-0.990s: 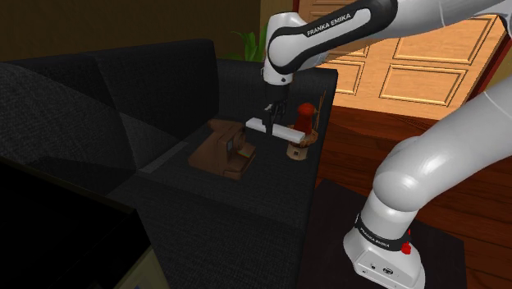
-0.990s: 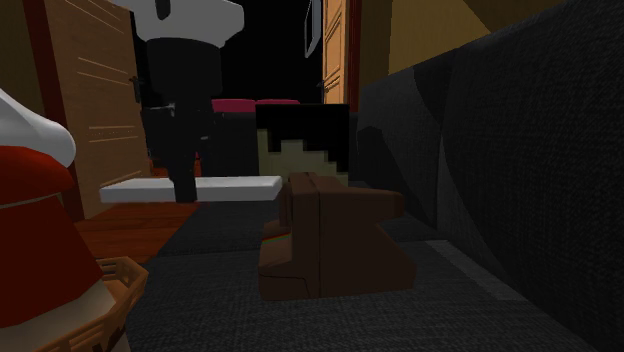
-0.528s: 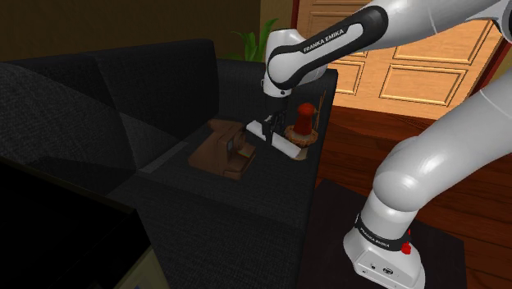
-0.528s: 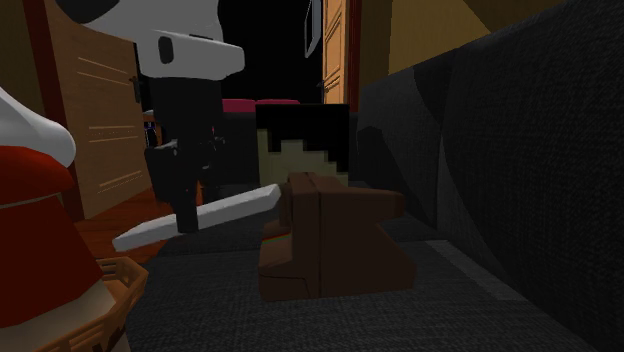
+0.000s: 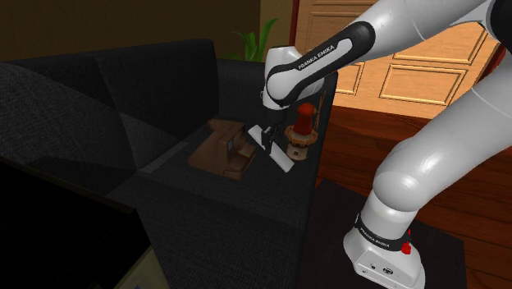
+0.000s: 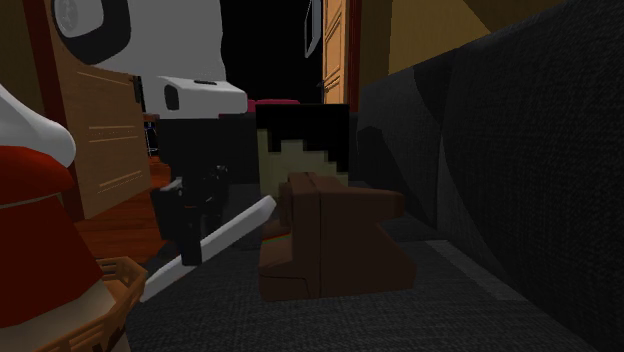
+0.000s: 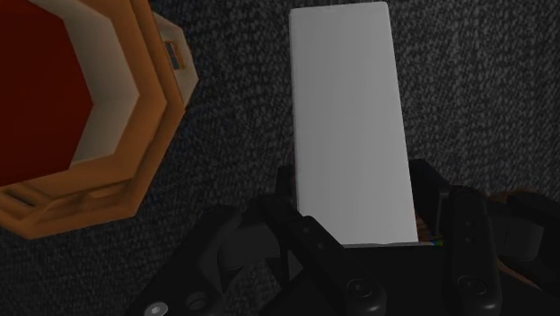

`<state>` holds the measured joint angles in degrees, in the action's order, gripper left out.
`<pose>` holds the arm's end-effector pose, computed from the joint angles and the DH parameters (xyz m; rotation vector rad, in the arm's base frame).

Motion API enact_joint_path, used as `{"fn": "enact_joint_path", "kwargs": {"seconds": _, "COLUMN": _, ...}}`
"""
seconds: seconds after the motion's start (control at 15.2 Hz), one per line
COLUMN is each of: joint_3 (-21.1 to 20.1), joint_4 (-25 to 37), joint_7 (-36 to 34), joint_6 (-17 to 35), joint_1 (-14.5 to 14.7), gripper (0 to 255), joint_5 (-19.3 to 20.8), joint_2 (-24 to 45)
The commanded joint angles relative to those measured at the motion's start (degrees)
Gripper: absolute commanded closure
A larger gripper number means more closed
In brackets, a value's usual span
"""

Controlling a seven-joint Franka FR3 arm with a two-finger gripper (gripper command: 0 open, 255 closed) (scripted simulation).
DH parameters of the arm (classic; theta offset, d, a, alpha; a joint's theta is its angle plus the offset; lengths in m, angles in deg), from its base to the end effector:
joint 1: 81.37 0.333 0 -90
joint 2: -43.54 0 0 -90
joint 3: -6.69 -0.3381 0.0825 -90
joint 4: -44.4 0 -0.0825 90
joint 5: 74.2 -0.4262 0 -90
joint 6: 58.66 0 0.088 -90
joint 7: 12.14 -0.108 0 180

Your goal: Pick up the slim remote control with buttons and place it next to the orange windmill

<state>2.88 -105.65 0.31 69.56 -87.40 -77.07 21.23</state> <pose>0.4242 -0.0160 0.3739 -3.1205 -0.2232 -0.0153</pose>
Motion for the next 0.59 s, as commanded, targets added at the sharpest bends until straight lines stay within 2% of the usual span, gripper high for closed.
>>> {"fn": "enact_joint_path", "kwargs": {"seconds": 0.0, "joint_3": -0.1, "joint_4": -0.9, "joint_7": 0.0, "joint_6": 2.0, "joint_1": 0.0, "gripper": 255, "joint_5": 0.0, "joint_2": 1.1}}
{"fn": "enact_joint_path", "kwargs": {"seconds": 0.53, "joint_3": -0.3, "joint_4": -3.8, "joint_7": 0.0, "joint_6": 9.9, "joint_1": 0.0, "gripper": 255, "joint_5": 0.0, "joint_2": 6.1}}
